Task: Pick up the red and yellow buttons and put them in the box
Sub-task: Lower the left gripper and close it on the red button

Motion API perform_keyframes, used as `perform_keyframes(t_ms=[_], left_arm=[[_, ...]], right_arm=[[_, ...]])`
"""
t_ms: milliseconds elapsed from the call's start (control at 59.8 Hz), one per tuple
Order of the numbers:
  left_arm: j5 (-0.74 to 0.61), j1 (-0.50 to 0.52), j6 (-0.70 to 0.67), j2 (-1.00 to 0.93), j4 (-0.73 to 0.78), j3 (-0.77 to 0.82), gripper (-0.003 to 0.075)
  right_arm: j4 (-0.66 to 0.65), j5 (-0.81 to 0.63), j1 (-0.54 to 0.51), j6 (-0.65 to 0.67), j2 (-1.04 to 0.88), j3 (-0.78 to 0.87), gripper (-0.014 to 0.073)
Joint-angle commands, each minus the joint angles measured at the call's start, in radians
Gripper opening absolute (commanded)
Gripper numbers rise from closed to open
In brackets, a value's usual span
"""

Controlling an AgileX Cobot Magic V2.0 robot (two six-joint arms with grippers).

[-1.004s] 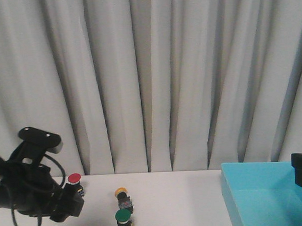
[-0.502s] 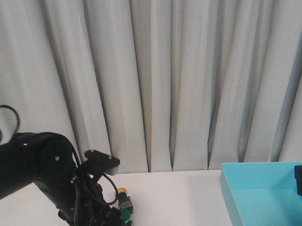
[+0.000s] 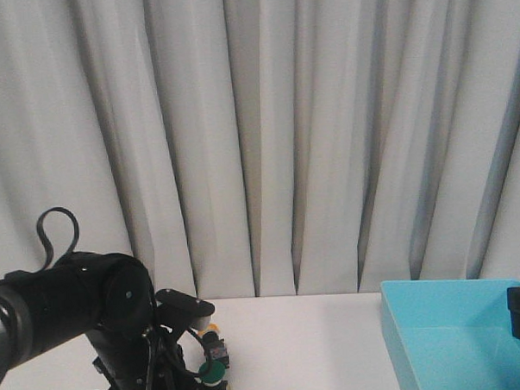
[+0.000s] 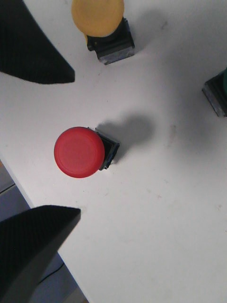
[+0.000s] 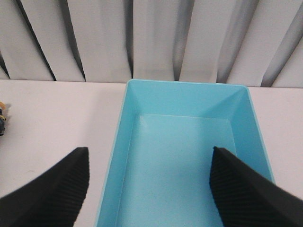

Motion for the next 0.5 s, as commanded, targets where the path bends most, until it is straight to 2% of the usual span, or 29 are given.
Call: perform_keyframes(t_ms=[0, 485], left_arm=[[-0.015, -0.005, -0.008, -0.024, -0.027, -0.027, 0.0524], [0.005, -0.005, 0.0, 0.036, -0.03, -0.026, 0.0524]], right_arm=[[-0.007, -0.064, 0.001, -0.007, -0.015, -0.033, 0.0529], [-0.006, -0.063, 0.002, -0.007, -0.015, -0.033, 0.0529]])
